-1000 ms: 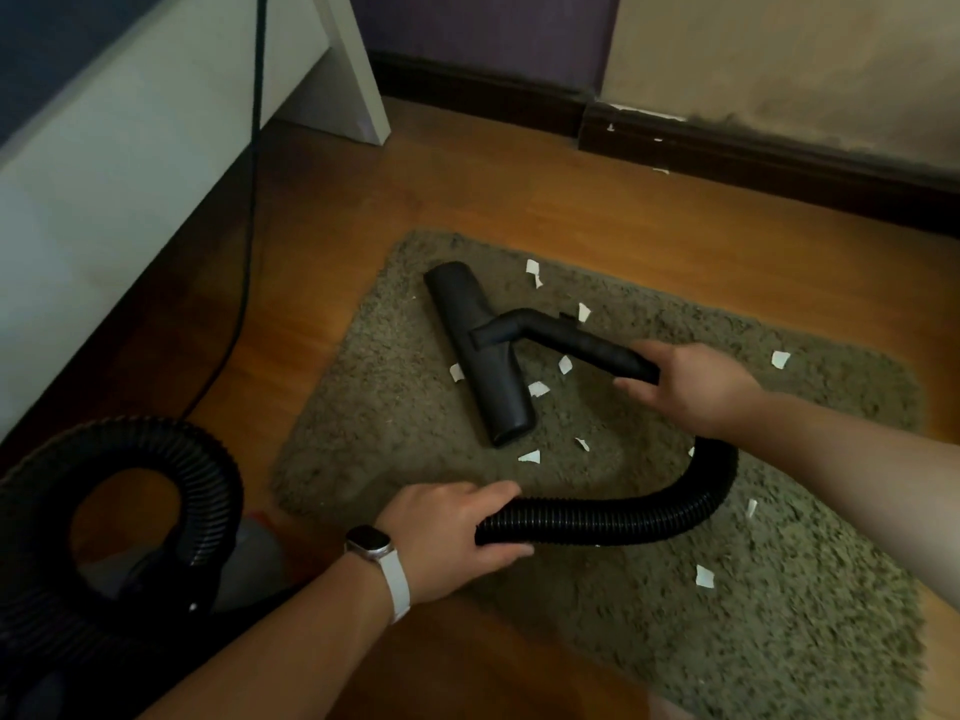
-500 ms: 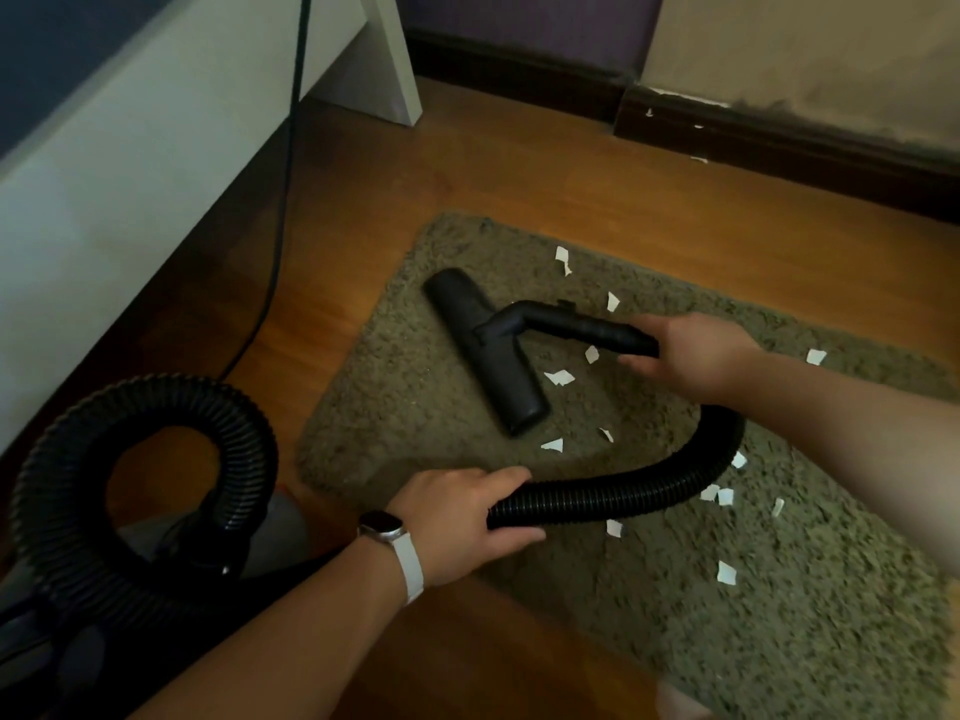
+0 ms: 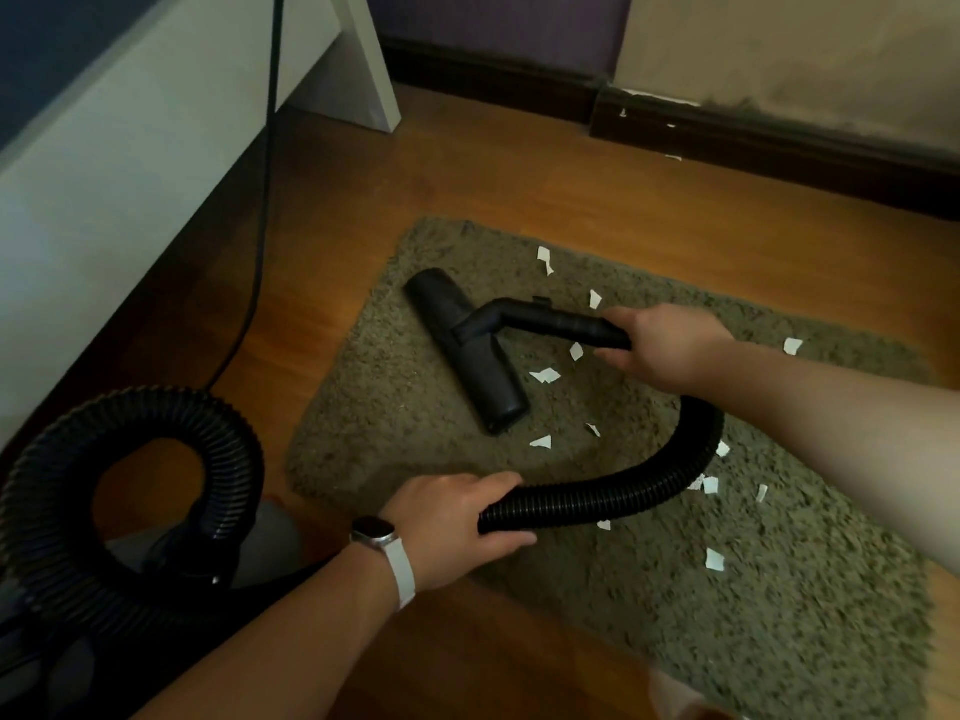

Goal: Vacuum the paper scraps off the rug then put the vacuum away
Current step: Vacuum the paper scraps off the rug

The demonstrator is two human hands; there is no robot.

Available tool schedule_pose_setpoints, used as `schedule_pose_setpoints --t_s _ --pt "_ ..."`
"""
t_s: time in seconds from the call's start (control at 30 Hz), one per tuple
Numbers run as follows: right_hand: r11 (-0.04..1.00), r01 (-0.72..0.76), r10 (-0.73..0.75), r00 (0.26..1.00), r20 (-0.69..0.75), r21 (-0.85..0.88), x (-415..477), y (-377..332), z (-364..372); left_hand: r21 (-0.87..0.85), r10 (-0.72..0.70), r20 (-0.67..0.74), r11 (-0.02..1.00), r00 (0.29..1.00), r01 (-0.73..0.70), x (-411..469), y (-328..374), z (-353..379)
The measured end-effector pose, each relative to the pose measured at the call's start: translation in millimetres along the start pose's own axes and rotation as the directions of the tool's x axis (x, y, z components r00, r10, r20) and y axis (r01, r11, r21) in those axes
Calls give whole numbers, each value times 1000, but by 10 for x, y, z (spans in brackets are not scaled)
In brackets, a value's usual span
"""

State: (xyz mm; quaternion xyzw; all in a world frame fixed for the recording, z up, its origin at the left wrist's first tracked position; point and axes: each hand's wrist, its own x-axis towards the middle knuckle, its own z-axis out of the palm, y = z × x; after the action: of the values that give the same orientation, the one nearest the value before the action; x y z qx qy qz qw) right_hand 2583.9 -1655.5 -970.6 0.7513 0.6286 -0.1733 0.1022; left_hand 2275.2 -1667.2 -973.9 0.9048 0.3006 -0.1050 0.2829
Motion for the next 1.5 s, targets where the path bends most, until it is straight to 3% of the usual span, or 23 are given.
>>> schedule_pose_setpoints --t_s 0.23,0.63,1.03,1.3,1.5 --pt "975 -177 177 984 12 134 -93 355 49 32 -25 -114 999 993 29 121 40 -93" --pt "894 -224 282 954 -98 389 -83 479 -72 70 -58 -151 995 987 69 195 111 -214" --pt "798 -337 370 928 35 499 76 716 79 63 -63 -128 995 990 72 404 216 -337" --pt "808 -321 332 941 68 494 241 668 164 49 -63 -130 996 989 70 393 151 -289" --pt "883 -200 211 977 21 425 356 481 152 51 -66 -107 996 992 72 344 83 -230"
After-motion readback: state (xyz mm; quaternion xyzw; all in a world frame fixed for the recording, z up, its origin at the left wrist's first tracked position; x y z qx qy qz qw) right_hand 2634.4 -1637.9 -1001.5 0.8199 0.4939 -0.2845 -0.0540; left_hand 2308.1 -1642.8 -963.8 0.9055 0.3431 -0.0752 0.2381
